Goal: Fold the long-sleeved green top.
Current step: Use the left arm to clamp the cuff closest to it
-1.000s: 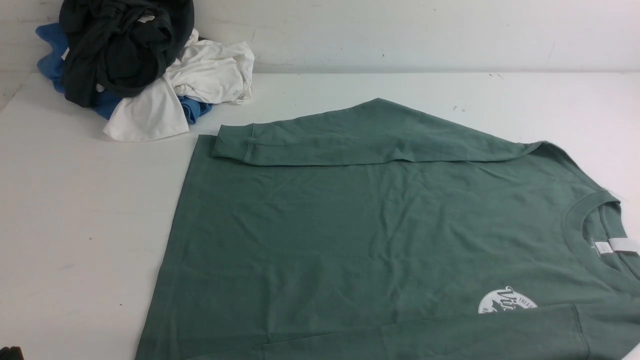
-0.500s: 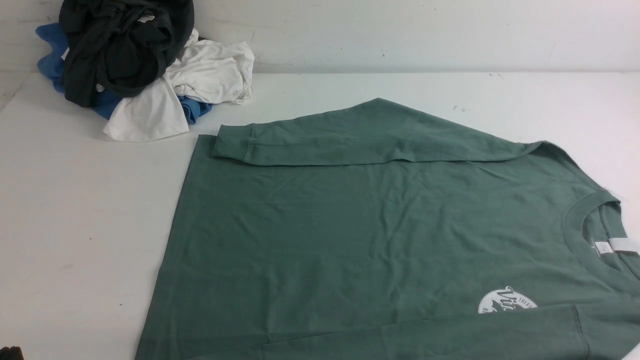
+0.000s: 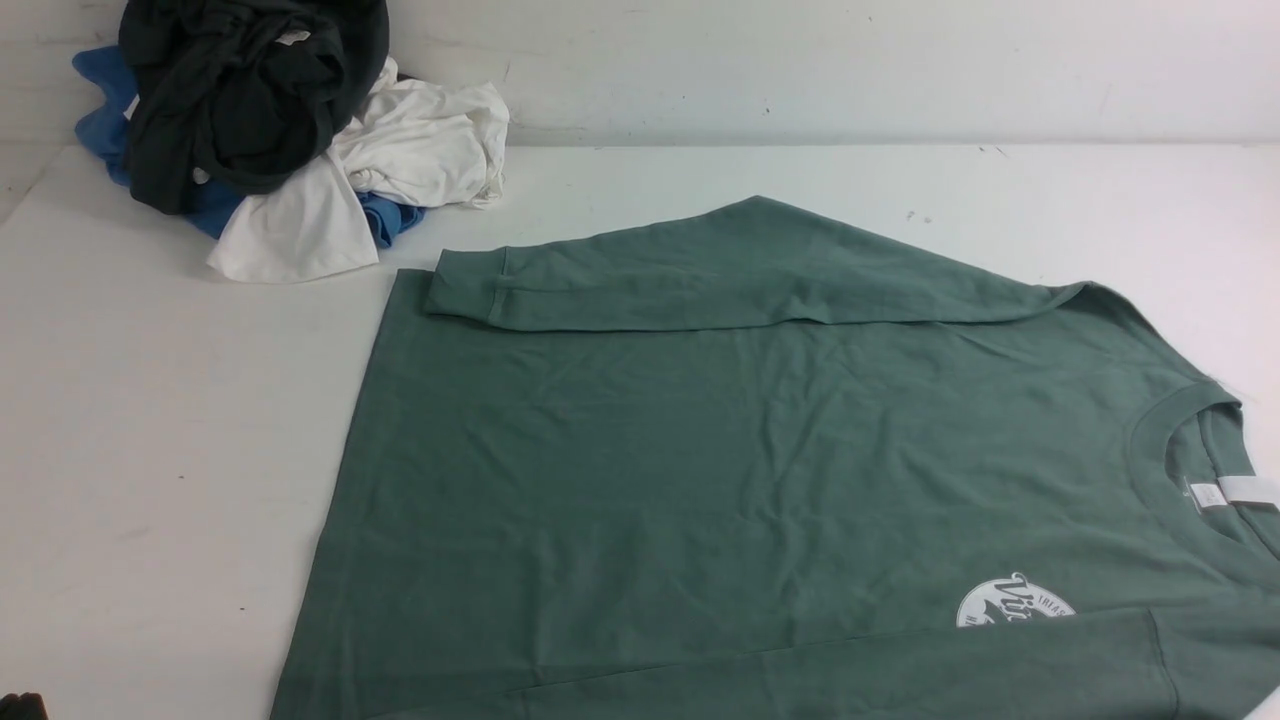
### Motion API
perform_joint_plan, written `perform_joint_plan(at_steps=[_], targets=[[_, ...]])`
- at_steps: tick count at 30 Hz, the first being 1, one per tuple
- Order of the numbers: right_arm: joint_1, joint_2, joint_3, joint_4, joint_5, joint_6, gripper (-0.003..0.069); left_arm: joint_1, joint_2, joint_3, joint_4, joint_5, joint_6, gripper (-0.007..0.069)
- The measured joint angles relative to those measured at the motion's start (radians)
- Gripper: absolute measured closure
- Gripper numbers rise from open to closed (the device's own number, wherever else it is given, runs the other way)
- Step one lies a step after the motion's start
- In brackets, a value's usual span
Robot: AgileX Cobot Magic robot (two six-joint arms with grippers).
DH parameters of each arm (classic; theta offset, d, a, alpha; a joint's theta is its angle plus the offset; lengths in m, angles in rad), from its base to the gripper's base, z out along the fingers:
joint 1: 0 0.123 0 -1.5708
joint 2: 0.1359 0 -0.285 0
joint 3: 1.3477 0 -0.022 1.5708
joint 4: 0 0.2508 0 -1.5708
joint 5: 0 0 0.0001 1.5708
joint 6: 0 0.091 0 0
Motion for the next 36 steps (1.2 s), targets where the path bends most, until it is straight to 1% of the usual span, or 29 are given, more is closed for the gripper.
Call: perform_joint_plan(at_steps=[28,31,32,33,34,36], targets=[[0.0,0.0,0.0,0.003,0.0,0.016,0.0674,0.0,0.0,0.0,-0.002,-0.001,0.0,0.0631],[0.0,0.0,-0.001,0.037,0.002,0.029,0.0674,0.0,0.0,0.0,-0.051,-0.001,-0.012,0.0631],[0.0,0.0,-0.001,0.068,0.002,0.042,0.0674,0.0,0.0,0.0,-0.077,-0.001,-0.028,0.0631],[0.0,0.0,-0.001,0.122,0.002,0.071,0.0674,0.0,0.0,0.0,-0.155,-0.001,-0.054,0.0631],[0.0,0.0,-0.001,0.154,0.002,0.086,0.0674,0.0,0.0,0.0,-0.181,0.0,-0.081,0.0631],[0.0,0.0,-0.001,0.283,0.001,0.151,0.0674,0.0,0.0,0.0,-0.339,0.0,-0.162,0.0631]])
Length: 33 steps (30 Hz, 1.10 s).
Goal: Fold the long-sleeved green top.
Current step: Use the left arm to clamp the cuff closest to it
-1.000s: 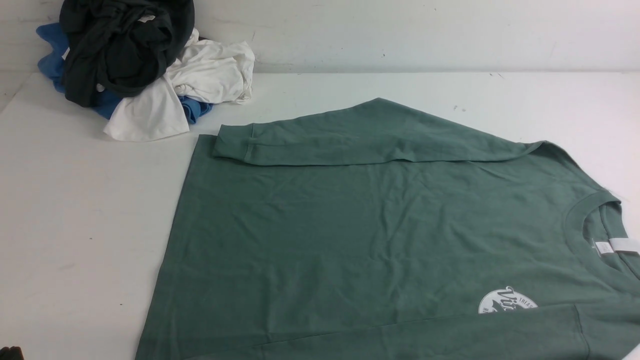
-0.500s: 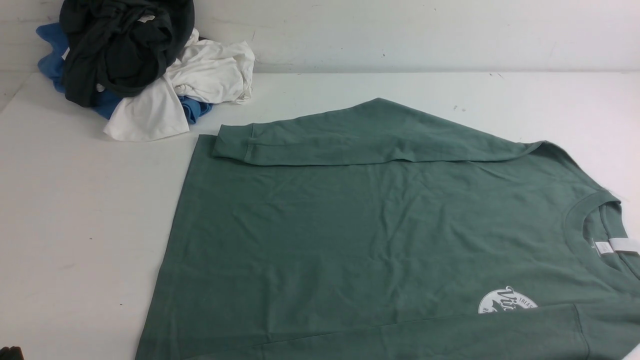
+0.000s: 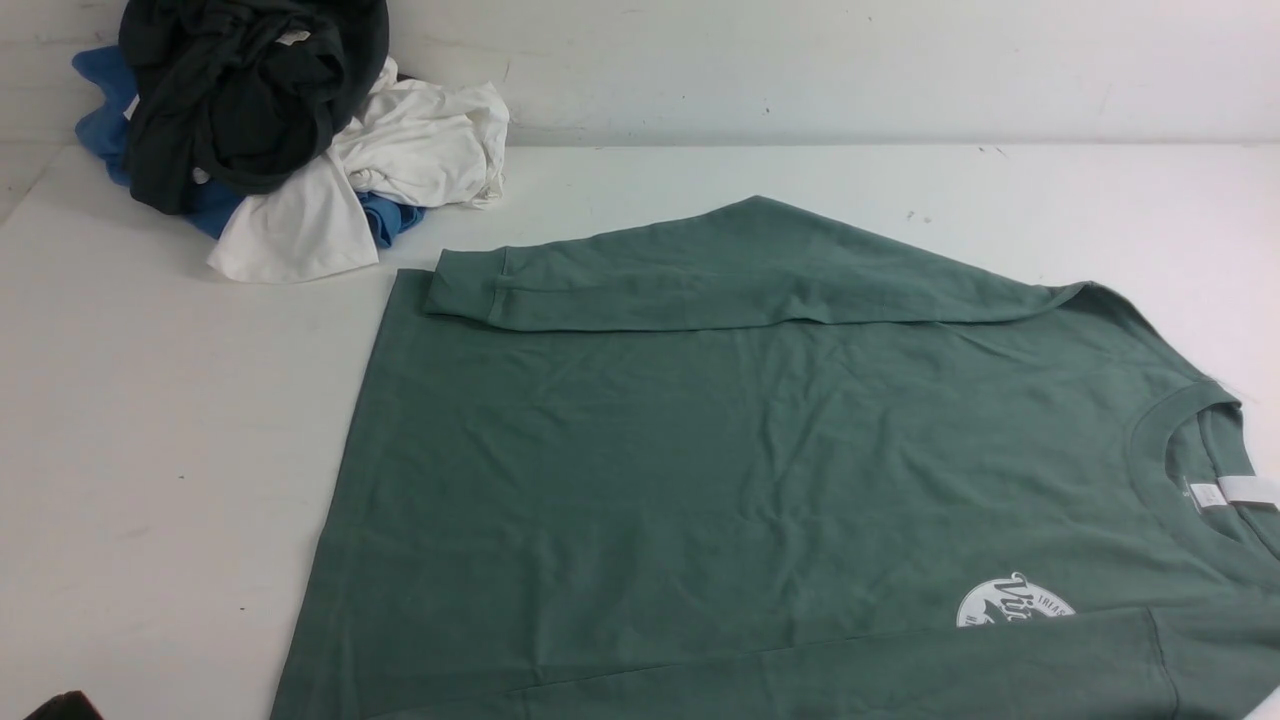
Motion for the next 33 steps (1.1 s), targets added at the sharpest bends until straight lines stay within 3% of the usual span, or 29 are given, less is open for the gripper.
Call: perform_joint_plan(at_steps=[4,7,10,14,18,22,26,30,33], targets=[[0.0,0.0,0.002,0.32,0.001,0.144,0.0674,0.0,0.0,0.001,-0.337,0.001,-0.112,0.0631],[0.0,0.0,0.003,0.479,0.005,0.193,0.0674,0.0,0.0,0.001,-0.437,0.0,-0.12,0.0631],[0.0,0.0,0.002,0.552,-0.001,0.197,0.0674,0.0,0.0,0.001,-0.473,-0.007,-0.113,0.0631],[0.0,0.0,0.002,0.534,-0.003,0.145,0.0674,0.0,0.0,0.001,-0.482,0.005,-0.083,0.0631],[0.0,0.0,0.002,0.517,-0.002,0.067,0.0674,0.0,0.0,-0.053,-0.481,0.078,0.083,0.0631],[0.0,0.0,-0.052,0.5,0.03,-0.122,0.0674,0.0,0.01,-0.233,-0.479,0.132,0.381,0.0631],[0.0,0.037,-0.209,0.414,0.029,-0.303,0.0674,0.0,0.139,-0.409,-0.381,0.231,0.49,0.0631],[0.0,0.26,-0.457,0.202,0.085,-0.422,0.0674,0.0,0.422,-0.678,-0.121,0.503,0.51,0.0631],[0.017,0.465,-0.65,0.1,0.238,-0.449,0.0674,-0.01,0.62,-0.856,0.097,0.73,0.51,0.0631]])
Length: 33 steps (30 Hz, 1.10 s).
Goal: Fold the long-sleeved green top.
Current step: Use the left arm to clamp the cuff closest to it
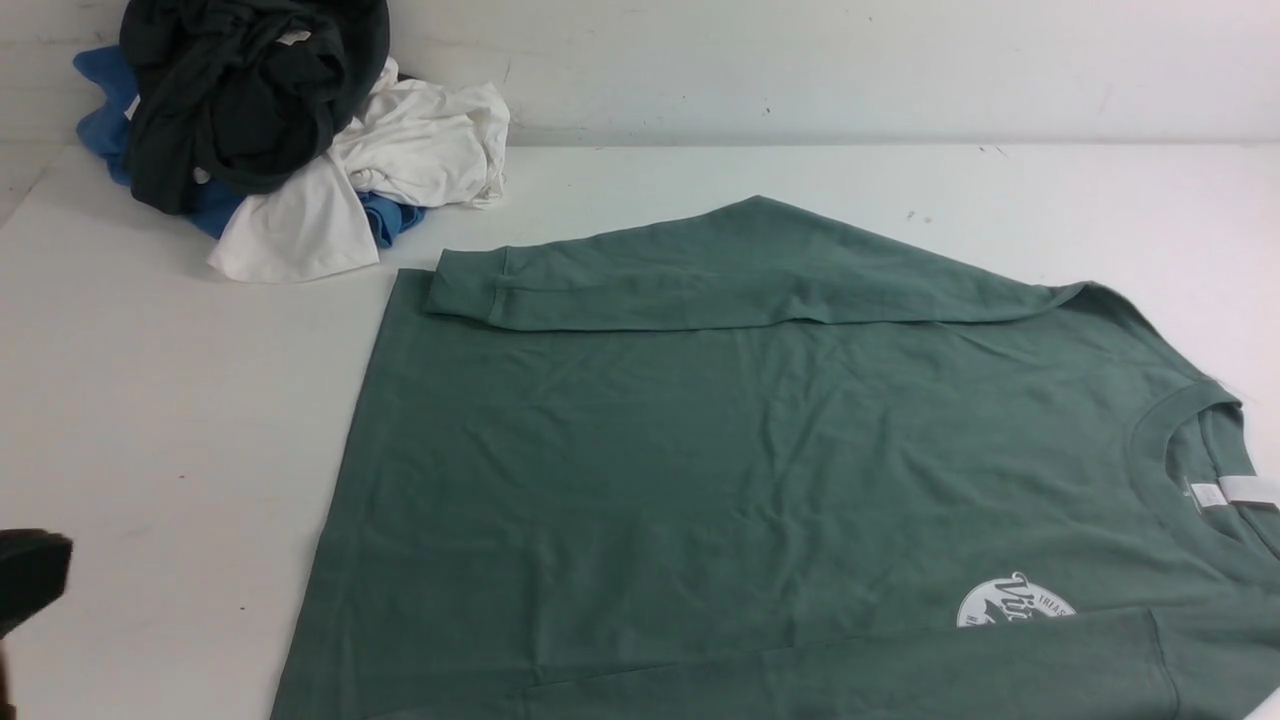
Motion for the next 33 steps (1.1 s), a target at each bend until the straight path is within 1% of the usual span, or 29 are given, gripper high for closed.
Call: perform_joint_plan(at_steps=[1,2,3,6,7,9,11,12,13,14,15,16,18,19,20,21,22,24,28,31,33], targets=[[0.013,0.046,-0.042,-0.008,0.047,-0.004,0.0674,-0.014,0.057,-0.043,0.068,0.057,-0.006,0.0631],[0.021,0.069,-0.061,-0.009,0.07,-0.005,0.0674,-0.023,0.068,-0.05,0.093,0.067,-0.009,0.0631],[0.059,0.144,-0.121,-0.017,0.152,-0.01,0.0674,-0.064,0.14,-0.089,0.171,0.115,-0.039,0.0631],[0.181,0.291,-0.206,-0.018,0.344,-0.03,0.0674,-0.193,0.29,-0.106,0.296,0.143,-0.137,0.0624],[0.206,0.314,-0.22,-0.018,0.382,-0.038,0.0674,-0.215,0.319,-0.098,0.312,0.143,-0.156,0.0619],[0.295,0.384,-0.236,-0.018,0.511,-0.063,0.0674,-0.26,0.427,-0.06,0.34,0.139,-0.198,0.0589],[0.364,0.425,-0.236,-0.019,0.606,-0.084,0.0674,-0.264,0.513,-0.004,0.336,0.121,-0.227,0.055],[0.388,0.435,-0.236,-0.02,0.627,-0.087,0.0674,-0.263,0.556,0.024,0.326,0.094,-0.237,0.0522],[0.398,0.439,-0.236,-0.02,0.632,-0.089,0.0674,-0.263,0.573,0.029,0.326,0.088,-0.237,0.051],[0.432,0.444,-0.236,-0.021,0.645,-0.092,0.0674,-0.255,0.632,0.065,0.295,0.033,-0.244,0.0456],[0.441,0.444,-0.236,-0.021,0.647,-0.094,0.0674,-0.252,0.652,0.076,0.282,0.007,-0.244,0.0435],[0.452,0.441,-0.236,-0.022,0.65,-0.096,0.0674,-0.244,0.686,0.097,0.263,-0.023,-0.244,0.039],[0.456,0.438,-0.236,-0.025,0.652,-0.097,0.0674,-0.231,0.725,0.128,0.246,-0.08,-0.246,0.0335],[0.456,0.437,-0.236,-0.027,0.652,-0.097,0.0674,-0.227,0.729,0.132,0.246,-0.087,-0.246,0.0321],[0.456,0.434,-0.236,-0.043,0.652,-0.097,0.0674,-0.205,0.755,0.166,0.243,-0.156,-0.256,0.0273],[0.456,0.434,-0.236,-0.052,0.653,-0.098,0.0674,-0.192,0.768,0.181,0.242,-0.185,-0.263,0.0255],[0.456,0.434,-0.236,-0.054,0.653,-0.098,0.0674,-0.187,0.772,0.184,0.242,-0.19,-0.265,0.0249],[0.456,0.434,-0.236,-0.073,0.647,-0.098,0.0674,-0.162,0.797,0.218,0.241,-0.254,-0.272,0.0234],[0.456,0.434,-0.236,-0.078,0.622,-0.1,0.0674,-0.154,0.817,0.246,0.22,-0.315,-0.273,0.0237],[0.456,0.434,-0.236,-0.081,0.597,-0.1,0.0674,-0.153,0.828,0.25,0.173,-0.34,-0.263,0.0285],[0.456,0.434,-0.236,-0.082,0.595,-0.1,0.0674,-0.153,0.83,0.251,0.16,-0.34,-0.251,0.033]])
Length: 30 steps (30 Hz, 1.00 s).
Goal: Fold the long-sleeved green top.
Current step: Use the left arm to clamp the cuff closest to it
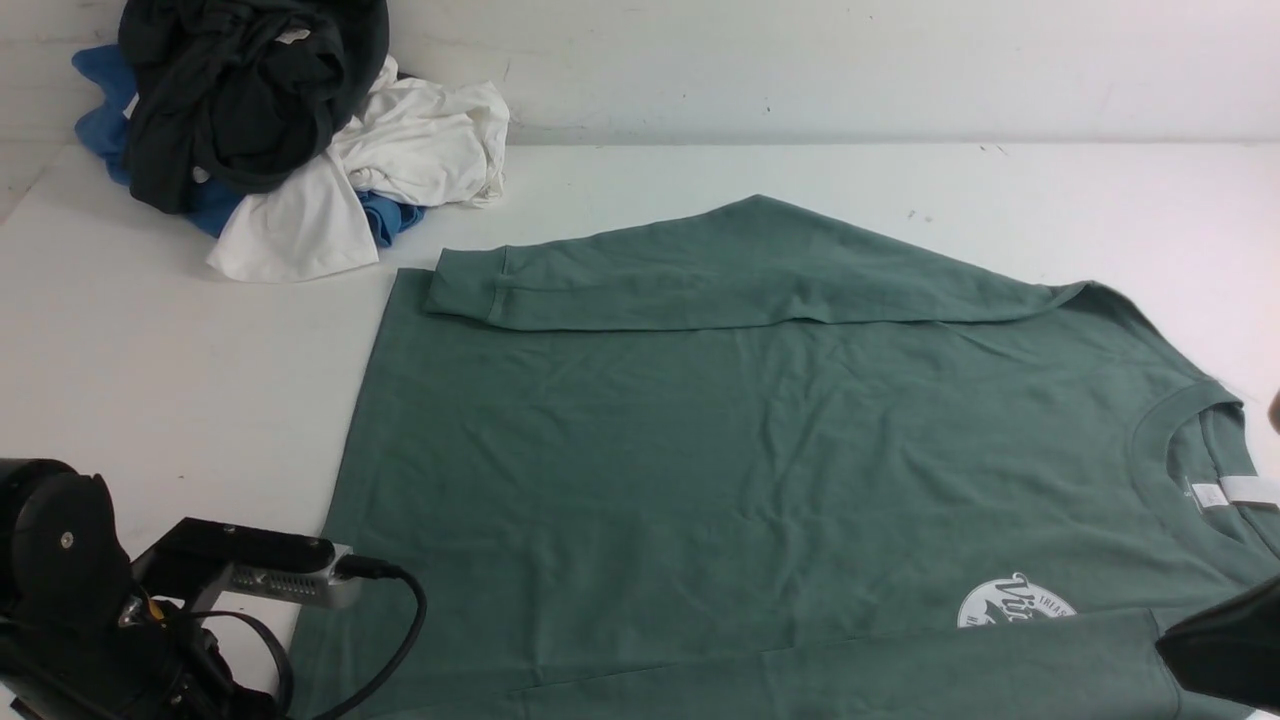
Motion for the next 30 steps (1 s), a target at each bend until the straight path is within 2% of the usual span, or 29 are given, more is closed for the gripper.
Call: perform_joint_plan(at_steps=[2,5,6,7,12,25,27,30], targets=[[0.0,0.0,0.0,0.0,0.0,0.0,0.0674,0.0,0.0,0.0,-0.004,0.0,0.008,0.0363],[0.0,0.0,0.0,-0.002,-0.002,0.0,0.0674,0.0,0.0,0.0,-0.007,0.0,0.016,0.0479],[0.0,0.0,0.0,-0.002,-0.002,0.0,0.0674,0.0,0.0,0.0,-0.007,0.0,0.016,0.0479],[0.0,0.0,0.0,-0.003,-0.002,0.0,0.0674,0.0,0.0,0.0,-0.007,0.0,0.017,0.0532],[0.0,0.0,0.0,-0.003,-0.002,0.0,0.0674,0.0,0.0,0.0,-0.007,0.0,0.019,0.0623],[0.0,0.0,0.0,-0.003,-0.002,0.0,0.0674,0.0,0.0,0.001,-0.005,0.005,0.006,0.0624],[0.0,0.0,0.0,-0.003,-0.002,0.0,0.0674,0.0,0.0,0.001,-0.004,0.007,-0.006,0.0599],[0.0,0.0,0.0,-0.003,-0.002,0.0,0.0674,0.0,0.0,0.001,-0.001,0.01,-0.019,0.052]])
